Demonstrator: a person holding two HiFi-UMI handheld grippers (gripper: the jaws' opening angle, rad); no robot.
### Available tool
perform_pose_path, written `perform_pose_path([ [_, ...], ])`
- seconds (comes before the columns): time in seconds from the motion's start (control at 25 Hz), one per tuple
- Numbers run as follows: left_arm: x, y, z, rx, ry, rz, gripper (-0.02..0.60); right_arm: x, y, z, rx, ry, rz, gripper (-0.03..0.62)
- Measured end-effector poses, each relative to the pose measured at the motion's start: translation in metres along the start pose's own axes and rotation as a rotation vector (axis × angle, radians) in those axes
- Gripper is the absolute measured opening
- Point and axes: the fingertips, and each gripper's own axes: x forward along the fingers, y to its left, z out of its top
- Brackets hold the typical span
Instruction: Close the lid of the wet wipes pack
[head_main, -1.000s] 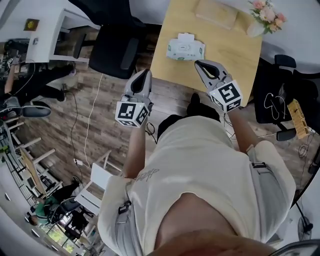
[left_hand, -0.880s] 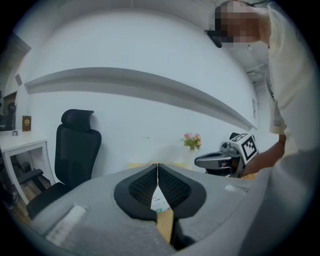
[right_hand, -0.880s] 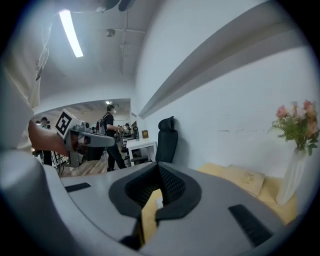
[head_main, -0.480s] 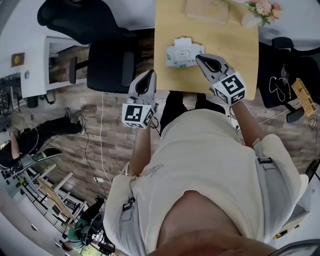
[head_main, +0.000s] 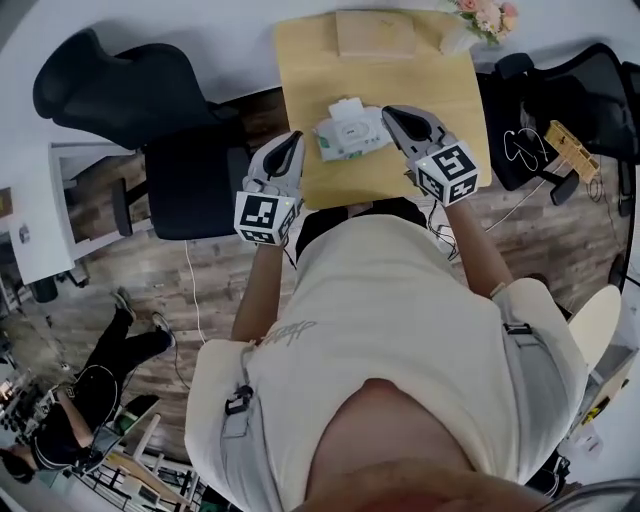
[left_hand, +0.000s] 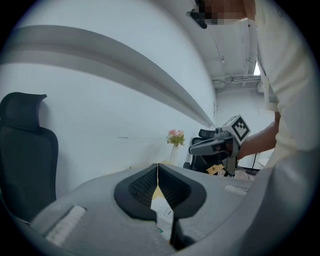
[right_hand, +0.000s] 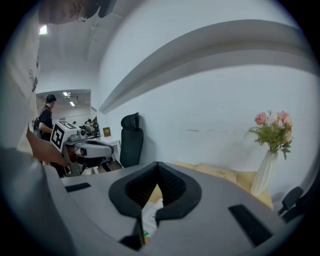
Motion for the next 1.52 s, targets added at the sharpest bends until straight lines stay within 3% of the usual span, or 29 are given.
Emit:
perform_pose_path([
  [0.36,0.026,0.025,-0.009,-0.025,0.014,-0.070,0.017,0.020,-0.011,-0.017,-0.019,0.080,-0.085,0.003],
  [0.6,0.041,0.019,-0.011,-0.025,0.050,-0.065,0.017,0.033,-0.030,-0.030,-0.058,0.113,-0.068,0.003],
  [0.88,0.050,0.010,-0.026,-0.041,0.139,-0.011,0.017,0.067,-0.059,-0.069,-0.020,0.180,0.006,0.005],
  [1.12,0.060,0.004,-0.045,-0.123,0.176,0.032,0.017,0.097,-0.076,-0.101,-0.001,0.243,0.080,0.006],
  [1.28,0.069,0.003,-0.055,-0.155,0.194,0.042,0.017,0.122,-0.082,-0.132,0.024,0.332,0.154,0.051],
  [1.52,0.069,0.009,-0.072,-0.210,0.217,0.064,0.017,0.150,-0.081,-0.172,0.085,0.477,0.262,0.067],
])
